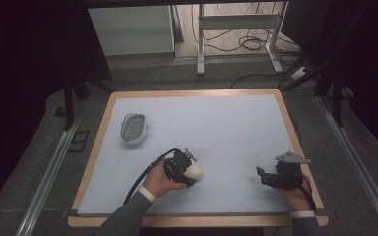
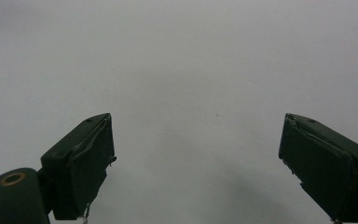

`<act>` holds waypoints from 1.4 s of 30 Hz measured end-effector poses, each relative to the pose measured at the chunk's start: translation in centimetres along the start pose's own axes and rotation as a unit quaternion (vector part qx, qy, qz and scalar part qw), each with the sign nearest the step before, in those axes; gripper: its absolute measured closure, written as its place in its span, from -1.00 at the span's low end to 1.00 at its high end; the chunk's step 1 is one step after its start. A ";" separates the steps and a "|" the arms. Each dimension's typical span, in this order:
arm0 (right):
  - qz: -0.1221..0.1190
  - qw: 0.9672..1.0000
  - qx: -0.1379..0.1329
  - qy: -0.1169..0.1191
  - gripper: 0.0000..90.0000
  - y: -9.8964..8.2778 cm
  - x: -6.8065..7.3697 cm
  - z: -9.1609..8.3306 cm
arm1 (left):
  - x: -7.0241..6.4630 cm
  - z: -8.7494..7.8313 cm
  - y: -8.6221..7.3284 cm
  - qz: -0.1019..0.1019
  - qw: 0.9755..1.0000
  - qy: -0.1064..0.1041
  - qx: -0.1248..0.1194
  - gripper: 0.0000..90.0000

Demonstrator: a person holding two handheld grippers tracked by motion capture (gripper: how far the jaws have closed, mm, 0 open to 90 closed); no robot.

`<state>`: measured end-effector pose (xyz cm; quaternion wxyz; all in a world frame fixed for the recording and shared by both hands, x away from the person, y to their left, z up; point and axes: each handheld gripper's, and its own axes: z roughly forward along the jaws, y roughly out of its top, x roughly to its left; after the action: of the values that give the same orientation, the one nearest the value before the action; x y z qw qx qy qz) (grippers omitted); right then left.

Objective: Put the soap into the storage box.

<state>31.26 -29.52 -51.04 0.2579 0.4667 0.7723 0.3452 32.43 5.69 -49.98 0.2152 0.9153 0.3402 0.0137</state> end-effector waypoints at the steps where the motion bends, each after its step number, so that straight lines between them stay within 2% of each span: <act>1: 0.000 1.000 0.000 0.000 -0.78 0.0 0.0 0.0 | 0.0 0.0 0.0 0.000 1.000 0.000 0.000 0.10; 11: 0.003 1.000 0.001 -0.002 -0.78 0.0 -0.1 0.0 | 0.8 -1.3 -0.1 -0.004 1.000 -0.002 -0.012 0.10; 16: 0.004 1.000 0.001 -0.002 -0.78 -0.1 -0.1 0.0 | 2.1 -2.1 -0.4 -0.023 0.999 0.003 -0.024 0.10; 21: 0.003 1.000 0.001 -0.002 -0.78 -0.1 -0.1 0.0 | 3.0 -2.7 -0.6 -0.034 0.999 0.003 -0.027 0.10; 24: 0.003 1.000 0.002 -0.002 -0.78 -0.1 -0.1 0.1 | 3.8 -3.3 -0.7 -0.039 0.999 0.014 -0.028 0.10; 42: 0.003 1.000 0.004 -0.002 -0.78 -0.1 -0.1 0.2 | 5.3 -4.6 -1.2 -0.057 0.998 0.020 -0.035 0.10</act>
<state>31.34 -29.56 -51.23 0.2571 0.4706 0.7718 0.3417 34.95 11.57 -46.95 0.2405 0.8860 0.3953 0.0313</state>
